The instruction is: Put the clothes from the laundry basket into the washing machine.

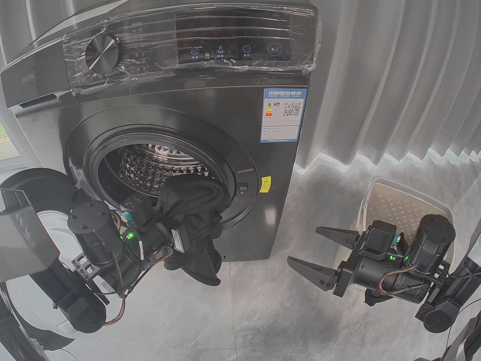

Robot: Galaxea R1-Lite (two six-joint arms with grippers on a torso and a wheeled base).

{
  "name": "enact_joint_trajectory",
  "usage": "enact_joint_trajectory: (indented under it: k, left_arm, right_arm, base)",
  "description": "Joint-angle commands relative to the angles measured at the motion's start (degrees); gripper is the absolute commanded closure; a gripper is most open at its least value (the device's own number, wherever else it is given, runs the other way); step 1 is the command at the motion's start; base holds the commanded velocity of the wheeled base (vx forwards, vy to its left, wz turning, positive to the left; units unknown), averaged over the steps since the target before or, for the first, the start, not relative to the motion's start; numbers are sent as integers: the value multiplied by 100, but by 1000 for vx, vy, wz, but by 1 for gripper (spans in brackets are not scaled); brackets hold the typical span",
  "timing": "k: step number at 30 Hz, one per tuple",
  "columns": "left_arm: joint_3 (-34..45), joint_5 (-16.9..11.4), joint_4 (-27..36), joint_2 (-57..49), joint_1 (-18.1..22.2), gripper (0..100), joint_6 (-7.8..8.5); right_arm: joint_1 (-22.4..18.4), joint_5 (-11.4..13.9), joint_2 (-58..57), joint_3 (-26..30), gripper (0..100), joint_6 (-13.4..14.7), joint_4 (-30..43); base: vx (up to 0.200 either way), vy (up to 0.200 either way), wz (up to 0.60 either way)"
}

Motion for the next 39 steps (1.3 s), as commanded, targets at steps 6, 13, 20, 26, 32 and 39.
enact_joint_trajectory:
  k: [6, 13, 20, 26, 32, 39]
  left_arm:
    - [15, 11, -1, 49, -71, 100, 26]
    - [15, 19, -10, 75, -88, 100, 26]
    - [15, 19, -10, 75, -79, 100, 26]
    - [50, 11, -10, 84, -71, 100, 35]
    - [86, 19, -10, 93, -62, 100, 35]
    - [173, 37, -10, 93, -71, 100, 35]
  right_arm:
    - [3, 3, 1, -1, 0, -1, -3]
    - [-6, 3, -8, -1, 0, -1, -3]
    - [-14, 3, 1, -1, 0, -1, -3]
    - [-14, 3, 10, 8, 0, -1, -3]
    - [-14, 3, 10, 8, 0, -1, -3]
    - [-14, 3, 10, 8, 0, -1, -3]
  base:
    - [0, 0, 0]
    - [0, 0, 0]
    - [0, 200, 0]
    - [0, 67, 0]
    - [0, 0, 0]
    - [0, 143, 0]
